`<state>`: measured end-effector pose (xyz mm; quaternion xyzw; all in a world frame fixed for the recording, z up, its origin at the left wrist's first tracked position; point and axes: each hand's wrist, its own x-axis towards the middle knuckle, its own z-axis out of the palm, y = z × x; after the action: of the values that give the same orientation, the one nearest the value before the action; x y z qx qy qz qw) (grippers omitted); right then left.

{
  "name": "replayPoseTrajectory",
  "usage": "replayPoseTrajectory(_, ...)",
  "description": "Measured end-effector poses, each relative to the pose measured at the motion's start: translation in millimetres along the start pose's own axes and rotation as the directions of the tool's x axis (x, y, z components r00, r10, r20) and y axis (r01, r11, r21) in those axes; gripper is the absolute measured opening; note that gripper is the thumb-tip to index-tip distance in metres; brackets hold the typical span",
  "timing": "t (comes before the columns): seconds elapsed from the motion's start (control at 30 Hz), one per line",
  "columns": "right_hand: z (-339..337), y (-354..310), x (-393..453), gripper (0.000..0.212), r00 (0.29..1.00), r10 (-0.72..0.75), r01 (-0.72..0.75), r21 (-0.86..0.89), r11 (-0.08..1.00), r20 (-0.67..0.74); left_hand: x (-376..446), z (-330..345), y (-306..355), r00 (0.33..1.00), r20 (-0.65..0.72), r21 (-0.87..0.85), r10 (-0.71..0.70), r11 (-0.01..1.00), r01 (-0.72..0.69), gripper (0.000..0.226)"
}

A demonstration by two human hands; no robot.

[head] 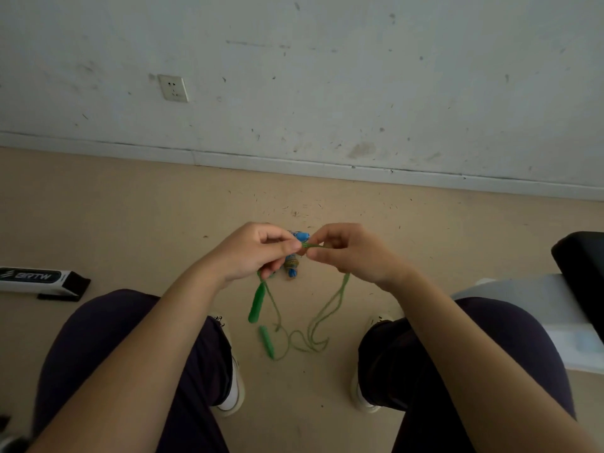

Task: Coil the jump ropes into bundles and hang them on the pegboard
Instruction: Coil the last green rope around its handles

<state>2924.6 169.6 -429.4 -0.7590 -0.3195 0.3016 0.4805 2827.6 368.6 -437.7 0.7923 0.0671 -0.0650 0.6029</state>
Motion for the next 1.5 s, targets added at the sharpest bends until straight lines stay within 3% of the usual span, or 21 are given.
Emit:
replayPoseTrajectory(0.07, -6.2, 0.1, -0.1, 0.007, 0.996, -0.036, 0.035, -0.002, 0.999, -0.086, -0.9, -4.9, -0.2, 1.0, 0.005, 0.021, -0.006, 1.0, 0.006, 0.016)
replayPoseTrajectory(0.13, -18.2, 1.2, -2.9, 0.01, 0.977, -0.036, 0.059, 0.105, 0.993, -0.211, -2.7, -13.1, -0.5, 1.0, 0.007, 0.055, -0.019, 0.998, 0.019, 0.018)
replayPoseTrajectory(0.27, -36.1, 5.7, -5.8, 0.012, 0.888, 0.035, 0.094, 0.255, 0.962, -0.458, -5.5, -21.6, -3.5, 0.999, -0.012, 0.071, -0.052, 0.996, 0.052, 0.021)
replayPoseTrajectory(0.33, -36.2, 6.2, -4.7, 0.012, 0.91, 0.027, 0.084, 0.246, 0.966, -0.413, -5.8, -19.0, -3.5, 0.998, -0.005, 0.074, -0.067, 0.995, 0.067, 0.021)
replayPoseTrajectory(0.47, -16.9, 4.9, -0.6, 0.022, 0.989, -0.022, 0.05, 0.188, 0.981, -0.15, -4.7, -5.9, 1.8, 0.997, 0.023, 0.028, -0.071, 0.997, 0.07, 0.019)
replayPoseTrajectory(0.6, 3.2, 6.0, 3.3, 0.005, 0.999, -0.023, 0.026, 0.078, 0.997, -0.049, -5.7, 3.4, 4.6, 0.995, 0.084, 0.035, -0.049, 0.998, 0.046, 0.018)
replayPoseTrajectory(0.73, -2.2, 5.1, 3.1, 0.007, 0.99, -0.009, 0.011, 0.011, 1.0, -0.144, -5.2, -3.5, 3.2, 0.997, 0.047, 0.058, -0.062, 0.997, 0.059, 0.016)
replayPoseTrajectory(0.83, -13.6, 4.2, 1.2, 0.008, 0.968, 0.048, -0.025, 0.099, 0.995, -0.247, -4.6, -10.3, 1.4, 0.997, 0.01, 0.067, -0.07, 0.995, 0.07, 0.023)
replayPoseTrajectory(0.97, -10.6, 0.9, -0.1, 0.009, 0.987, 0.058, -0.035, 0.151, 0.988, -0.15, -4.5, -5.2, 1.8, 0.997, 0.029, 0.057, -0.073, 0.996, 0.071, 0.026)
replayPoseTrajectory(1.07, 0.5, 1.1, 0.6, 0.011, 0.998, 0.038, -0.034, 0.087, 0.996, -0.05, -5.6, 1.4, 4.9, 0.995, 0.075, 0.047, -0.059, 0.997, 0.055, 0.023)
replayPoseTrajectory(1.23, -1.7, 2.2, 2.4, 0.004, 0.998, 0.037, -0.032, 0.101, 0.994, -0.044, -6.5, 0.2, 7.0, 0.996, 0.073, 0.057, -0.046, 0.997, 0.042, 0.021)
replayPoseTrajectory(1.37, 0.1, 2.5, 2.3, 0.015, 0.999, 0.049, -0.049, 0.037, 0.998, -0.007, -8.4, 1.0, 7.0, 0.996, 0.08, 0.05, -0.049, 0.998, 0.045, 0.02)
replayPoseTrajectory(1.5, 1.8, 1.1, 2.9, 0.006, 0.997, 0.003, 0.0, 0.039, 0.999, -0.083, -6.8, 1.5, 8.8, 0.995, 0.072, -0.002, -0.07, 0.998, 0.07, 0.025)
